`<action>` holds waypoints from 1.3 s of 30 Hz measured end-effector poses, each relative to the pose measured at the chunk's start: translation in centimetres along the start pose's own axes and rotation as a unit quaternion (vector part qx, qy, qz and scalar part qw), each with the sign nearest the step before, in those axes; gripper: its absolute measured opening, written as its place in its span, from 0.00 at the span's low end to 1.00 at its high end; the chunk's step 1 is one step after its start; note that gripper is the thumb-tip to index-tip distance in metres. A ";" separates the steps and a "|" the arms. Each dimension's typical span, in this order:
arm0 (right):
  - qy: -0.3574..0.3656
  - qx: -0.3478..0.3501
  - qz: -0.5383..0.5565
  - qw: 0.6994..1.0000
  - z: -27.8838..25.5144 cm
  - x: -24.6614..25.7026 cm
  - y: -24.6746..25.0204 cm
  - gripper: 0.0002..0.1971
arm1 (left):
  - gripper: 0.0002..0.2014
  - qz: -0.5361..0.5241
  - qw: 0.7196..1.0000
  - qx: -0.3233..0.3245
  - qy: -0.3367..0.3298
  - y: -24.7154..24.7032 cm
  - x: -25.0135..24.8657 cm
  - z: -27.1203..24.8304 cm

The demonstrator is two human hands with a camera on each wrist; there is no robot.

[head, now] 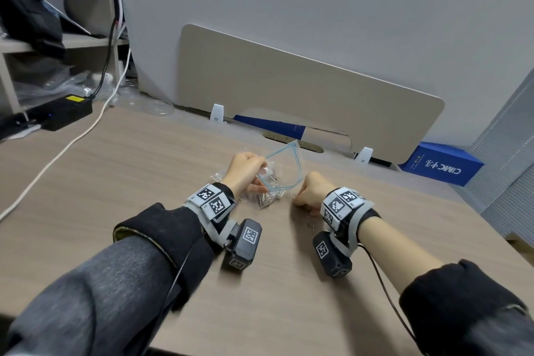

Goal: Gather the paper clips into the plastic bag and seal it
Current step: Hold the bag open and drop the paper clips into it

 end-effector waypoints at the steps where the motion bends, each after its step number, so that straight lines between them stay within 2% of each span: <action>1: 0.006 0.003 -0.014 1.000 -0.1 0.2 0.0 0.12 | 0.11 0.001 1.000 0.000 0.000 0.0 0.0 0.0; 3: 0.011 0.000 -0.031 0.999 -0.3 0.4 0.1 0.08 | 0.10 0.001 1.000 0.001 -0.001 0.0 0.0 0.0; 14: 0.003 -0.015 0.018 1.000 0.0 -1.4 -0.2 0.12 | 0.08 -0.001 1.000 0.004 0.002 0.1 -0.1 0.0; 17: -0.002 -0.020 0.072 0.997 -0.7 -1.7 0.5 0.08 | 0.11 0.001 1.000 0.005 0.002 0.1 0.0 0.0; 19: 0.005 -0.064 0.119 0.991 -1.1 -2.0 2.0 0.08 | 0.13 0.000 1.000 0.007 0.002 0.1 0.0 0.0; 22: 0.055 -0.180 0.162 0.969 -1.6 -1.4 4.6 0.08 | 0.12 0.000 1.000 0.008 -0.002 0.1 0.0 0.0; 24: 0.114 -0.214 0.195 0.950 -1.8 0.0 5.6 0.06 | 0.11 -0.002 1.000 0.012 -0.003 0.0 0.0 0.0; 26: 0.172 -0.202 0.198 0.944 -1.6 1.7 5.6 0.04 | 0.09 -0.002 1.000 0.020 -0.004 -0.1 0.0 -0.1; 30: 0.227 -0.162 0.076 0.957 -0.9 3.7 4.0 0.06 | 0.08 0.001 1.000 0.028 -0.010 -0.1 0.0 -0.3; 33: 0.251 -0.194 0.052 0.947 -0.9 3.4 3.6 0.07 | 0.06 0.002 0.999 0.031 -0.010 -0.2 0.1 -0.3; 35: 0.238 -0.241 0.057 0.939 -1.3 2.6 4.2 0.06 | 0.05 0.004 0.999 0.030 -0.012 -0.2 0.1 -0.2; 37: 0.194 -0.257 0.051 0.946 -1.8 1.3 4.9 0.07 | 0.05 0.008 0.999 0.030 -0.013 -0.2 0.1 -0.2; 39: 0.133 -0.187 0.035 0.973 -2.5 -0.2 5.2 0.07 | 0.05 0.014 0.999 0.029 -0.015 -0.3 0.1 -0.3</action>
Point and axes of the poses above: each hand's wrist, its own z-axis towards the middle knuckle, its own y-axis out of the back of the hand, x = y × z, the point moved 1 cm from there along z, towards the middle knuckle, and after that the axes turned 12 degrees about y, right-handed, at the moved point
